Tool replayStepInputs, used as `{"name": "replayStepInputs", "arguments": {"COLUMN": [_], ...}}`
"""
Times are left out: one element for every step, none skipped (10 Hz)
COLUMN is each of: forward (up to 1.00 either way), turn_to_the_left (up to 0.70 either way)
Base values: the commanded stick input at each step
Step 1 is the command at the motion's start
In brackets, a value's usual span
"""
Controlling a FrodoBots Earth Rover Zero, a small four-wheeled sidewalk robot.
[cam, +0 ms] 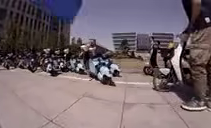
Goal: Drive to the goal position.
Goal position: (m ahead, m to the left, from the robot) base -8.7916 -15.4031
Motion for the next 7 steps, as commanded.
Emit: {"name": "replayStepInputs", "arguments": {"forward": [0.00,0.00,0.00,0.00,0.00,0.00,0.00], "turn_to_the_left": [-1.00,-1.00,-1.00,-1.00,-1.00,-1.00,-1.00]}}
